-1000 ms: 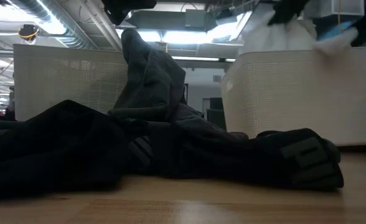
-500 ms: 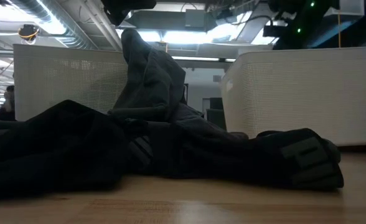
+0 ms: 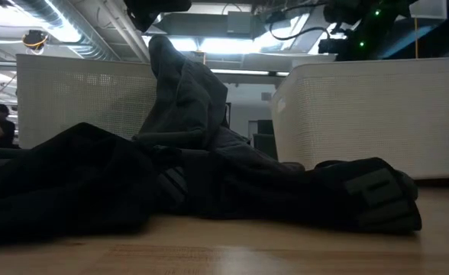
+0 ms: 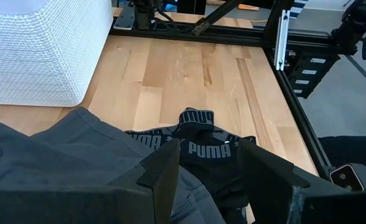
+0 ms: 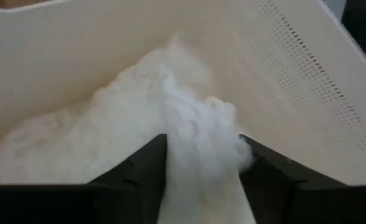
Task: Sort clothes
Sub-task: Put the white shirt into the right white laundry bin, then put the dark gray shorts into the left white laundry bin
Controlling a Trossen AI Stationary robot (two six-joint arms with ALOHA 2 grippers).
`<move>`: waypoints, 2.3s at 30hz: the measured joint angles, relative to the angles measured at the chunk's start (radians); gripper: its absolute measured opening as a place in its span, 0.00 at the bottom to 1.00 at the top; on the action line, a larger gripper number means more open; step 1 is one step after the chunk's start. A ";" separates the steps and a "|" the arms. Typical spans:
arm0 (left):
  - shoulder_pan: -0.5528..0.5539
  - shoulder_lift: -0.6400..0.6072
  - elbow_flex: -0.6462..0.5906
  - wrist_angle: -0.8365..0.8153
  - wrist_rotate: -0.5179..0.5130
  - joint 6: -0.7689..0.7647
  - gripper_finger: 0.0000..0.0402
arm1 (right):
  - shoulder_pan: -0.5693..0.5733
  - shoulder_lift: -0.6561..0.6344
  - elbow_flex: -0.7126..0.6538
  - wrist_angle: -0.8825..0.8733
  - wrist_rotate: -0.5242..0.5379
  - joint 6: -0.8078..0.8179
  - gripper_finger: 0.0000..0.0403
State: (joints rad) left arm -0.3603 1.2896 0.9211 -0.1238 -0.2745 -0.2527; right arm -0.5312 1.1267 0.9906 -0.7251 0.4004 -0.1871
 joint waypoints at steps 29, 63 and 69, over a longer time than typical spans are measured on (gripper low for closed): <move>-0.002 -0.140 0.001 -0.380 -0.045 -0.379 0.39 | 0.201 -0.105 0.183 0.059 -0.542 0.105 0.67; 0.019 -0.012 -0.001 -0.356 -0.144 -0.506 0.39 | 0.599 0.434 -0.117 0.908 -0.411 0.018 0.67; 0.044 -0.010 -0.001 -0.331 -0.147 -0.504 0.39 | 0.599 0.516 -0.116 1.072 -0.410 0.024 0.67</move>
State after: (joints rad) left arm -0.3162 1.2797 0.9204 -0.4549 -0.4215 -0.7569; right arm 0.0677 1.6423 0.8745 0.3469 -0.0101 -0.1634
